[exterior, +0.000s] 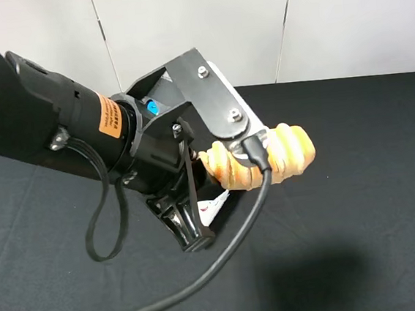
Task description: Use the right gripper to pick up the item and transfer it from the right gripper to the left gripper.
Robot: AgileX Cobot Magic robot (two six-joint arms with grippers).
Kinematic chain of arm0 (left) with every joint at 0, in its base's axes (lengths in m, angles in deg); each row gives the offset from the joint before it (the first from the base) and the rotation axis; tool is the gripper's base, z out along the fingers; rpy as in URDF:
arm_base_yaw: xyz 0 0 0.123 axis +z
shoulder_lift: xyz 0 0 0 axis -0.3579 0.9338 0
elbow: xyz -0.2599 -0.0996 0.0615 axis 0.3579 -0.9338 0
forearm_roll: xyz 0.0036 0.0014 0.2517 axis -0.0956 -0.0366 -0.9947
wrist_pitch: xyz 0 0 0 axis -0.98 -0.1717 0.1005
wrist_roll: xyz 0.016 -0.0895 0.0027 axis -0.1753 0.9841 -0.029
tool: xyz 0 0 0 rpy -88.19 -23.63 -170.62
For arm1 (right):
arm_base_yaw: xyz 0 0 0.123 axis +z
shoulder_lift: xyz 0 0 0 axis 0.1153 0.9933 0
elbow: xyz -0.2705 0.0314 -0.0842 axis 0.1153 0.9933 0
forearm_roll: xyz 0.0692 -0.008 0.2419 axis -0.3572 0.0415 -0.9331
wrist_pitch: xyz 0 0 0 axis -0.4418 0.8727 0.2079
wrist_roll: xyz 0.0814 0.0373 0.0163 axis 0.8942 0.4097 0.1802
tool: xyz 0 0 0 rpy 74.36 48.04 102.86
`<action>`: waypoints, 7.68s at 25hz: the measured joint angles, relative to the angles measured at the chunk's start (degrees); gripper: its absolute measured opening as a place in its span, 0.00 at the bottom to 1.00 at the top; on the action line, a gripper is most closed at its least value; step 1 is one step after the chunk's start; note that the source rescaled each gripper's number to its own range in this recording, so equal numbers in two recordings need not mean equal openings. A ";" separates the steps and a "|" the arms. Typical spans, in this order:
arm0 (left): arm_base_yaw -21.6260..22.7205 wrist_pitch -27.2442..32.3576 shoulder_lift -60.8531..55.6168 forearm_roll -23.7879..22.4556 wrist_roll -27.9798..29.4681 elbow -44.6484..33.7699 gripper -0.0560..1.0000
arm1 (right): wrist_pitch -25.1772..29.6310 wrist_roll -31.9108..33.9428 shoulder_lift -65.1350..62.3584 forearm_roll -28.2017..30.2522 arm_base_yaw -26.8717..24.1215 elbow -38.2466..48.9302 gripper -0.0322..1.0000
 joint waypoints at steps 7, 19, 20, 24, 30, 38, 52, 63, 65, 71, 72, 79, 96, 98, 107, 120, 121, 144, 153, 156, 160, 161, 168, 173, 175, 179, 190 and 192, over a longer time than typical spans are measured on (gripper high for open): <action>3.44 5.68 0.00 -0.10 6.58 5.65 0.07 | 0.00 0.00 -0.06 -0.05 0.00 0.00 1.00; 17.71 18.65 0.00 -20.36 28.31 12.46 0.06 | 0.00 0.00 -0.06 -0.05 0.00 0.00 1.00; 19.01 19.04 0.00 -21.51 29.72 12.46 0.06 | 0.00 0.00 -0.06 -0.05 0.00 0.00 1.00; 23.77 19.60 0.00 -23.41 32.27 12.46 0.06 | 0.00 0.00 -0.06 -0.05 0.00 0.00 1.00; 32.25 19.42 0.00 -23.74 32.67 10.39 0.05 | 0.00 0.00 -0.06 -0.05 0.00 0.00 1.00; 42.67 14.87 0.00 -23.91 32.93 1.31 0.05 | 0.00 0.00 -0.06 -0.05 0.00 0.00 1.00; 44.05 4.44 4.01 -23.72 34.99 -7.77 0.05 | 0.00 0.00 -0.06 -0.05 0.00 0.00 1.00; 44.05 1.63 15.80 -22.27 35.04 -7.72 0.05 | 0.00 0.00 -0.06 -0.05 0.00 0.00 1.00; 44.05 0.92 15.85 -22.27 35.04 -7.72 0.05 | 0.00 0.00 -0.06 -0.05 0.00 0.00 1.00; 44.05 -0.37 15.96 -22.27 35.04 -7.72 0.05 | 0.00 0.00 -0.06 -0.05 0.00 0.00 1.00; 44.05 -0.40 15.96 -22.27 35.04 -7.72 0.05 | 0.00 0.00 -0.06 -0.05 0.00 0.00 1.00; 44.05 -1.39 15.96 -22.27 33.19 -7.72 0.66 | 0.00 0.00 -0.06 -0.05 0.00 0.00 1.00; 44.05 1.97 15.96 -22.27 33.50 -6.74 1.00 | 0.00 0.00 -0.06 -0.05 0.00 0.00 1.00; 44.05 5.05 15.50 -22.27 33.50 -5.32 1.00 | 0.00 0.00 -0.06 -0.05 0.00 0.00 1.00; 44.05 21.09 5.35 -22.27 33.18 1.87 1.00 | 0.00 0.00 -0.06 -0.05 0.00 0.00 1.00; 44.05 39.42 -19.36 -20.63 32.32 4.35 1.00 | 0.00 0.00 -0.06 -0.05 0.00 0.00 1.00; 44.05 40.43 -20.89 -20.24 32.32 4.35 1.00 | 0.00 0.00 -0.06 -0.05 0.00 0.00 1.00; 44.05 49.19 -58.65 -14.19 27.47 -5.83 1.00 | 0.00 0.00 -0.06 -0.05 0.00 0.00 1.00; 44.05 49.19 -72.29 -13.12 21.06 -15.18 0.99 | 0.00 0.00 -0.06 -0.05 0.00 0.00 1.00; 44.05 49.05 -75.96 -11.38 17.72 -18.00 0.99 | 0.00 0.00 -0.06 -0.05 0.00 0.00 1.00; 44.05 48.61 -79.39 -10.29 16.73 -19.44 0.99 | 0.00 0.00 -0.06 -0.05 0.00 0.00 1.00; 44.05 48.29 -80.01 -10.34 16.72 -19.55 0.99 | 0.00 0.00 -0.06 -0.05 0.00 0.00 1.00; 44.05 43.73 -80.67 -8.05 14.97 -21.68 0.99 | 0.00 0.00 -0.06 -0.05 0.00 0.00 1.00; 44.05 43.40 -80.67 -7.28 14.03 -21.68 0.99 | 0.00 0.00 -0.06 -0.05 0.00 0.00 1.00; 44.05 43.34 -80.67 -7.28 13.98 -21.68 0.99 | 0.00 0.00 -0.06 -0.05 0.00 0.00 1.00; 44.11 43.35 -80.67 -7.28 13.93 -21.68 0.99 | 0.00 0.00 -0.06 -0.05 0.00 0.00 1.00; 55.90 43.35 -80.67 -7.33 13.86 -21.68 0.99 | 0.00 0.00 -0.06 -0.05 -4.40 0.00 1.00; 57.29 43.35 -80.67 -7.33 13.86 -21.68 0.99 | 0.00 0.00 -0.06 -0.05 -8.31 0.00 1.00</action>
